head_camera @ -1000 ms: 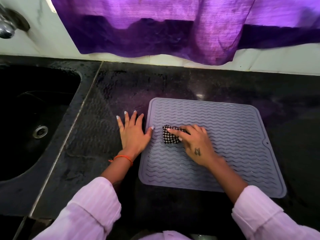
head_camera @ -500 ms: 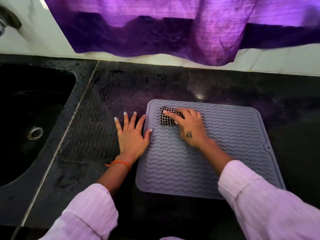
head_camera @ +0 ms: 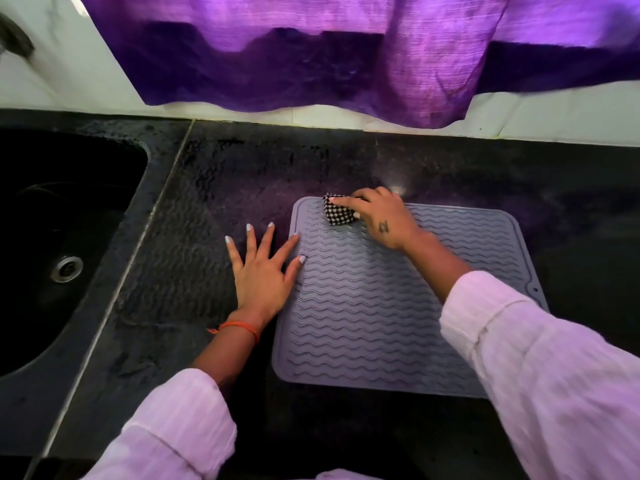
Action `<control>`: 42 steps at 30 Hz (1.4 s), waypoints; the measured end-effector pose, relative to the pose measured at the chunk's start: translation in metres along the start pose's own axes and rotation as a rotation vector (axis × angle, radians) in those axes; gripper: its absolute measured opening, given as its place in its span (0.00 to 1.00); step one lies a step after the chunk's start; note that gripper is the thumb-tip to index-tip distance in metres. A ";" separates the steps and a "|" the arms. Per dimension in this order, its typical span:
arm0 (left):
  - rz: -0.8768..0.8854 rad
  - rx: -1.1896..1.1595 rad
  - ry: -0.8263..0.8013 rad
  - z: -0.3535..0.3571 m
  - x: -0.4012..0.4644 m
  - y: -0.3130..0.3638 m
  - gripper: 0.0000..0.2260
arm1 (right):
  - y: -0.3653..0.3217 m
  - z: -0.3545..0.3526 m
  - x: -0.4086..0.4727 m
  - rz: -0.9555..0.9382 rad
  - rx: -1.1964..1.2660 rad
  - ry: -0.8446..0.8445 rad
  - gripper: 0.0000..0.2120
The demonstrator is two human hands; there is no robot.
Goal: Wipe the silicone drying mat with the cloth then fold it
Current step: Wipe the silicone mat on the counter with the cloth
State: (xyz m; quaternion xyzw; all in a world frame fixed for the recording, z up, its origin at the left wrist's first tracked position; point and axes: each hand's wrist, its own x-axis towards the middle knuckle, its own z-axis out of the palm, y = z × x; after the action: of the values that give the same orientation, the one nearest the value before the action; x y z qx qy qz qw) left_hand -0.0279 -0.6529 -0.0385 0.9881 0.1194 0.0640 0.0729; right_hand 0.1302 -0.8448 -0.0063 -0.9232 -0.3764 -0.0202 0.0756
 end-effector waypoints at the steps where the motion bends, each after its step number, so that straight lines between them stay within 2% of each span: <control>1: 0.000 0.003 0.000 0.000 0.000 0.000 0.27 | 0.005 -0.003 -0.001 0.026 0.006 0.029 0.28; 5: -0.005 0.020 -0.006 -0.002 0.001 0.000 0.28 | 0.017 0.014 -0.025 0.219 -0.011 0.125 0.30; 10: -0.017 0.065 -0.066 -0.009 0.002 0.000 0.25 | 0.021 -0.005 -0.012 0.258 0.100 0.038 0.29; 14: -0.029 0.075 -0.116 -0.009 0.002 0.002 0.23 | 0.027 0.005 -0.056 0.423 0.009 0.186 0.25; 19: -0.014 0.109 -0.136 -0.011 0.001 0.005 0.23 | 0.021 -0.004 -0.064 0.382 0.045 0.134 0.27; 25: -0.023 0.149 -0.158 -0.007 -0.005 0.012 0.24 | -0.020 0.019 -0.117 0.284 0.037 0.266 0.30; 29: -0.009 0.204 -0.145 -0.008 -0.004 0.013 0.24 | -0.030 0.004 -0.117 0.369 0.167 0.313 0.29; 31: -0.018 0.205 -0.147 -0.007 -0.005 0.013 0.24 | -0.040 0.008 -0.137 0.355 0.140 0.344 0.30; 34: -0.027 0.203 -0.158 -0.006 -0.005 0.014 0.24 | -0.052 0.024 -0.167 0.290 0.045 0.305 0.30; 39: 0.014 0.222 -0.140 -0.010 -0.003 0.017 0.24 | -0.051 0.013 -0.162 0.313 0.152 0.301 0.30; 42: 0.028 0.196 -0.129 -0.014 -0.003 0.025 0.25 | -0.060 0.021 -0.195 0.271 0.106 0.313 0.30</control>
State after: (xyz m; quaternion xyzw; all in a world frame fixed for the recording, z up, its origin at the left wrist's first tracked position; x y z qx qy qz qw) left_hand -0.0268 -0.6756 -0.0213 0.9941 0.1062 -0.0105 -0.0175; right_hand -0.0517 -0.9337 -0.0379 -0.9456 -0.2331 -0.1332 0.1834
